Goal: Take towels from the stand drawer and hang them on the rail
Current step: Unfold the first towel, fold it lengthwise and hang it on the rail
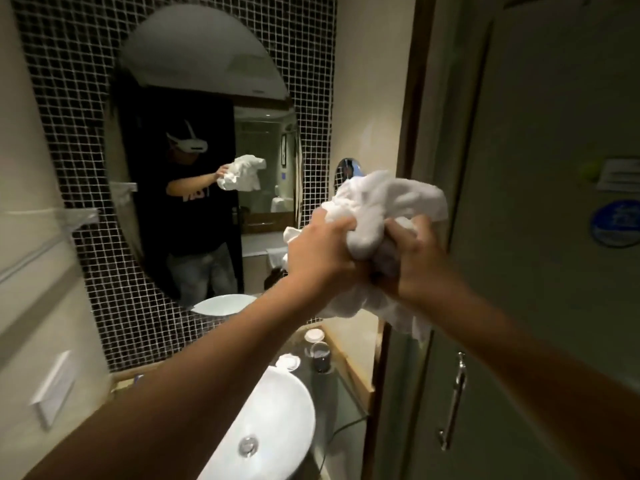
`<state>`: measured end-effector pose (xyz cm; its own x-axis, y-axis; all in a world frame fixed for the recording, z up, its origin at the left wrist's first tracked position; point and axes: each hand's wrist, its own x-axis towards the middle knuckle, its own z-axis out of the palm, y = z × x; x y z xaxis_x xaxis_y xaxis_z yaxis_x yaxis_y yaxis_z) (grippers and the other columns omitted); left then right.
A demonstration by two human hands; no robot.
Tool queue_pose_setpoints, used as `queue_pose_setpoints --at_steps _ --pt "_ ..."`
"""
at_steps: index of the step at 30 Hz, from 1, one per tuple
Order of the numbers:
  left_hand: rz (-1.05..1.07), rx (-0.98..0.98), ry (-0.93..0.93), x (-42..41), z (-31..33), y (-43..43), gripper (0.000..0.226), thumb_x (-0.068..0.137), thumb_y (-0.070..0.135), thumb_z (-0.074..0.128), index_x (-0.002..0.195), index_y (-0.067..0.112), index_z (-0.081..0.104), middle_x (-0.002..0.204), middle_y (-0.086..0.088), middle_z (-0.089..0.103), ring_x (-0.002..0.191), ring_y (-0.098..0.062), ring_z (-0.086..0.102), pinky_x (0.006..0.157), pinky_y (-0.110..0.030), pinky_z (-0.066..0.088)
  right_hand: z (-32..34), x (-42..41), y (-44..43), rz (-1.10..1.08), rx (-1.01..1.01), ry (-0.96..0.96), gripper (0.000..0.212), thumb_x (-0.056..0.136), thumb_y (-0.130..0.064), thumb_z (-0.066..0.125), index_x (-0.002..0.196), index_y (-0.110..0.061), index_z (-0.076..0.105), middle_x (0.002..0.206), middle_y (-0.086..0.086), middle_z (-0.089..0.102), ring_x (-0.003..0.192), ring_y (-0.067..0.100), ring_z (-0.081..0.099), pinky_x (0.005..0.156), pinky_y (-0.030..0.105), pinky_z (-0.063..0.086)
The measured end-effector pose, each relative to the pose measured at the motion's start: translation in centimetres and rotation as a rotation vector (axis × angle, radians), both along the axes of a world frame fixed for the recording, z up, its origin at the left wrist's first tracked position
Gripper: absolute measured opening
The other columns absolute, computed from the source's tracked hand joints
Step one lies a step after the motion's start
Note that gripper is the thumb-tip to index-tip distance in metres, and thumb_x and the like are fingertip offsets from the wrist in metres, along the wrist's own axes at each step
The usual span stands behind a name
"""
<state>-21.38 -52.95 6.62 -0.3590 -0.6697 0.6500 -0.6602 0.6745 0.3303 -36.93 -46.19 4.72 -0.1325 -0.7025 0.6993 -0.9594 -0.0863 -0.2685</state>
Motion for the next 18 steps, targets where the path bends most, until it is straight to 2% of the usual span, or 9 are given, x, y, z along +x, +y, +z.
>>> queue_pose_setpoints --at_steps 3,6,10,13,18 --pt "0.065 0.068 -0.019 1.5 -2.8 -3.0 0.042 0.065 0.061 0.073 0.097 0.038 0.056 0.111 0.0 0.048 0.087 -0.024 0.059 0.067 -0.03 0.04 -2.1 1.5 -3.4 0.022 0.103 -0.016 0.078 0.073 -0.029 0.082 0.136 -0.043 0.04 0.131 0.002 0.034 0.112 0.03 0.053 0.091 0.046 0.056" --pt "0.135 0.107 -0.028 2.0 -6.1 -6.2 0.05 0.062 0.067 0.068 0.102 0.039 0.057 0.112 0.001 0.05 0.093 -0.025 0.061 0.071 -0.03 0.041 -5.3 1.8 -7.4 0.043 0.162 0.008 0.077 0.073 -0.023 0.079 0.132 -0.046 0.035 0.129 0.002 0.032 0.111 0.029 0.052 0.084 0.044 0.059" --pt "0.196 0.167 -0.104 1.4 -11.0 -11.4 0.063 0.058 0.081 0.059 0.106 0.04 0.054 0.115 0.003 0.051 0.105 -0.023 0.058 0.075 -0.034 0.045 -10.1 0.7 -13.3 0.142 0.219 -0.005 0.073 0.071 -0.029 0.078 0.128 -0.049 0.037 0.128 0.001 0.032 0.115 0.027 0.05 0.081 0.044 0.061" --pt "0.223 0.207 -0.127 0.4 -13.7 -14.4 0.063 0.06 0.08 0.052 0.108 0.039 0.054 0.116 0.004 0.055 0.109 -0.02 0.054 0.076 -0.036 0.05 -13.6 -0.6 -17.8 0.188 0.256 -0.003 0.068 0.072 -0.037 0.072 0.129 -0.051 0.038 0.128 0.0 0.034 0.116 0.027 0.049 0.081 0.048 0.059" --pt "0.293 0.404 -0.221 -0.9 -20.1 -20.2 0.058 0.065 0.072 0.069 0.111 0.041 0.054 0.123 0.002 0.047 0.104 -0.023 0.056 0.077 -0.035 0.045 -21.0 -2.2 -23.7 0.213 0.351 -0.084 0.068 0.067 -0.028 0.069 0.128 -0.045 0.044 0.129 0.0 0.034 0.116 0.029 0.046 0.08 0.044 0.056"
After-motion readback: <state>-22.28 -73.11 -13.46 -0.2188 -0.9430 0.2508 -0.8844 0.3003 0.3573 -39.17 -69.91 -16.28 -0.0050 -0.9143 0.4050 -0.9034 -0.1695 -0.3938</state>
